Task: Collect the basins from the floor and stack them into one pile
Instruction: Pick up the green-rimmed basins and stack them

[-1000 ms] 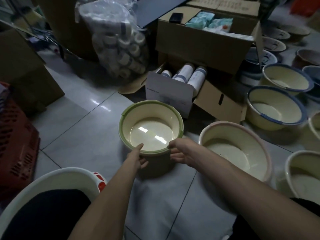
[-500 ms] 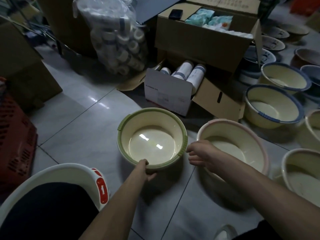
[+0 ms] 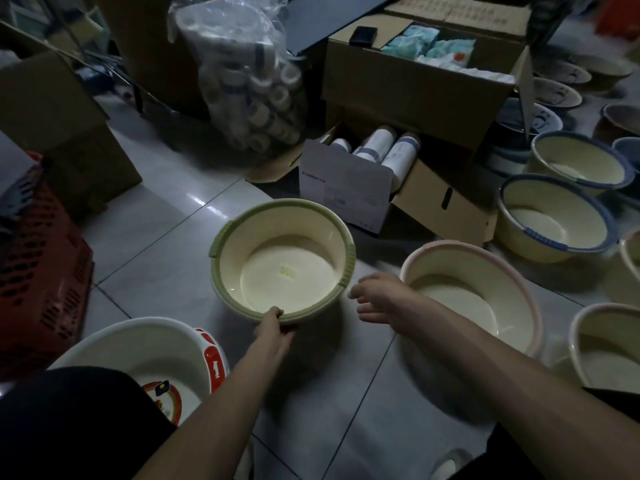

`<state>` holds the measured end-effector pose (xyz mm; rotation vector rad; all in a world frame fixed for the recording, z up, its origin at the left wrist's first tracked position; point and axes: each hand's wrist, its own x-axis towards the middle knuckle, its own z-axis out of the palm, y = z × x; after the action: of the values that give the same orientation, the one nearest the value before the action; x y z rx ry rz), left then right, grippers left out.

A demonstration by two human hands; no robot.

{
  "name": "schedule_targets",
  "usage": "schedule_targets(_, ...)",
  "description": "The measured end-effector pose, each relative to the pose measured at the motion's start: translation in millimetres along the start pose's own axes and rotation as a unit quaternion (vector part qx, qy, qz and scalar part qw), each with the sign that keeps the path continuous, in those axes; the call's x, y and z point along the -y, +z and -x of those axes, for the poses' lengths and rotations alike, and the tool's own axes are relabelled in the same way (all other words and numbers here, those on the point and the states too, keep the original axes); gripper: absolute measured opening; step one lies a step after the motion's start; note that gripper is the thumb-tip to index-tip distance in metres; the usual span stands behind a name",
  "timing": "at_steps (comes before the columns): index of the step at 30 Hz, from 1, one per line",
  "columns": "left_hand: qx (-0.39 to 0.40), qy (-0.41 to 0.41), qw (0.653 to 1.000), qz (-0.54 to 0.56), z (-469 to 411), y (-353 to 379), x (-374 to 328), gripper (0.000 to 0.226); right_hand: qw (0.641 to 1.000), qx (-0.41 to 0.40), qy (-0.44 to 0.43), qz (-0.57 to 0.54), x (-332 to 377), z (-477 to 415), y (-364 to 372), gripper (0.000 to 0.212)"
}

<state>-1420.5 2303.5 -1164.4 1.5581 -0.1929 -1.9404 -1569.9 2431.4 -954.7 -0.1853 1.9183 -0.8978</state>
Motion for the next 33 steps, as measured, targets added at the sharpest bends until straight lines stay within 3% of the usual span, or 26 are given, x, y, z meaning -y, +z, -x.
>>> schedule_targets(4,0.000,-0.011,0.999,0.039,-11.3,-6.6,-9.6,0.053,1.000,0.000,-0.002,0.003,1.4,3.1,5.9,0.032)
schedule_targets(10,-0.036,-0.039,0.998,0.015,-36.0,-49.0,-0.1,0.060,1.000,-0.007,0.007,0.008,0.2,8.5,-1.0,0.030)
schedule_targets(13,0.006,-0.074,0.997,-0.014,16.4,-29.9,-11.1,0.050,1.000,-0.007,0.005,0.002,-0.8,13.5,-8.0,0.036)
schedule_targets(16,0.055,-0.115,0.987,-0.095,49.2,-22.5,-6.7,0.022,1.000,-0.016,0.001,-0.004,-2.4,24.7,-13.6,0.039)
schedule_targets(21,0.119,-0.141,0.962,-0.202,89.9,-1.2,15.6,0.043,0.999,-0.033,-0.010,-0.031,-3.1,57.5,-28.5,0.042)
schedule_targets(27,0.244,-0.128,0.927,-0.255,163.5,53.1,37.6,0.035,0.991,-0.086,-0.026,-0.094,-24.8,101.1,-66.4,0.042)
schedule_targets(33,0.360,-0.075,0.857,-0.360,239.8,90.2,55.5,0.029,0.973,-0.172,-0.014,-0.154,-86.8,149.4,-112.7,0.042)
